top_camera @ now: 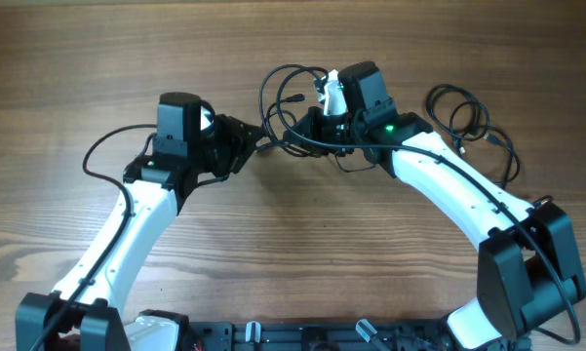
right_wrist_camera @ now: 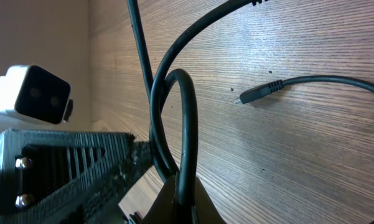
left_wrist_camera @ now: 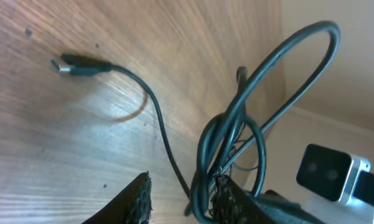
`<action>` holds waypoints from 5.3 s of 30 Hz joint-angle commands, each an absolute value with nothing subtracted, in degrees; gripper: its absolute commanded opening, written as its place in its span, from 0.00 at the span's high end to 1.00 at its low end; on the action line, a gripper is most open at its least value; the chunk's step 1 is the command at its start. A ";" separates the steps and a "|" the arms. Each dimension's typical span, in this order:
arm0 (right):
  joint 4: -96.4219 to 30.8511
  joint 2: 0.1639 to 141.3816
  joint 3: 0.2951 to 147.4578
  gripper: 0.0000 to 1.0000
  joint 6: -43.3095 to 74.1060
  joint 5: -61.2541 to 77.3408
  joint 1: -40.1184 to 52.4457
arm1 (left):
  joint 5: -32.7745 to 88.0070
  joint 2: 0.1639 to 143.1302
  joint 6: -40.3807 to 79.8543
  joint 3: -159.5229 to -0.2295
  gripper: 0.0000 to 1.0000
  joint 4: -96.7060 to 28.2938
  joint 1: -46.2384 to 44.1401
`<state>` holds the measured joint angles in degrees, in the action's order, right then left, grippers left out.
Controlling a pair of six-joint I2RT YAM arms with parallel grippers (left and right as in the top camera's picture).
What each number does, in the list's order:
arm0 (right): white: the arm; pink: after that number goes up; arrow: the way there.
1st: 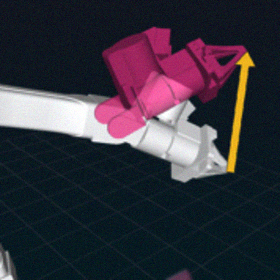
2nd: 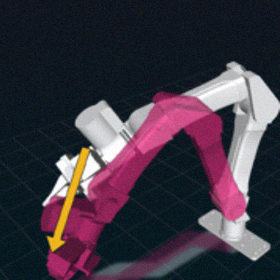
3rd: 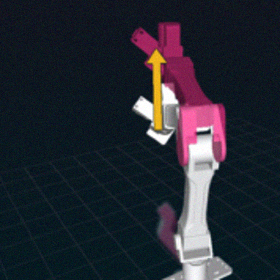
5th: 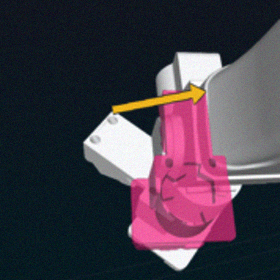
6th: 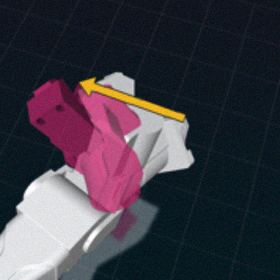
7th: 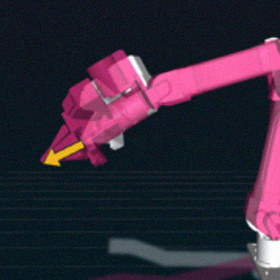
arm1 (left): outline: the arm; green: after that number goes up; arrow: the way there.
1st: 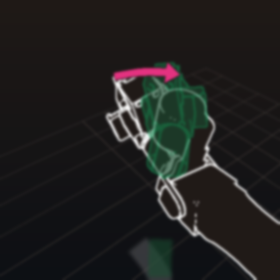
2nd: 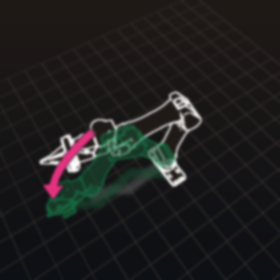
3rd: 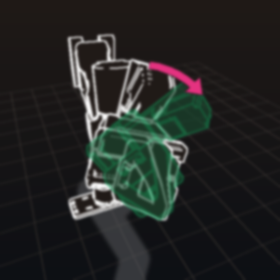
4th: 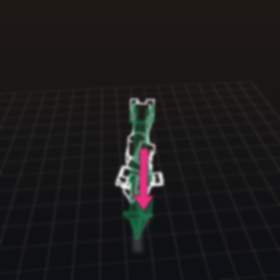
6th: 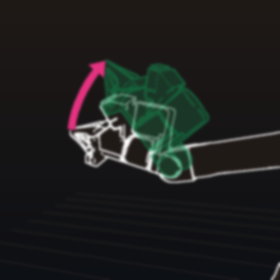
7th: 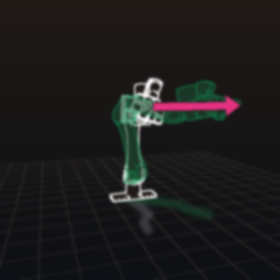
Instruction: Untangle cables
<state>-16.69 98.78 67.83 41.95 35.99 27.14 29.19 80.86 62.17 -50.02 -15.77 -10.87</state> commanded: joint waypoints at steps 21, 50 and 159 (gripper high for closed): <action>-16.73 98.30 67.90 0.96 40.62 36.91 27.44 | 27.09 84.25 63.86 -50.48 0.81 -11.33 -14.98; -17.89 97.60 67.92 0.96 26.04 79.40 -0.64 | 37.19 84.23 37.76 -50.48 0.96 -35.62 25.85; -11.57 97.62 67.90 0.96 39.42 46.57 21.69 | 28.58 84.64 56.55 -50.48 0.70 -16.03 -15.46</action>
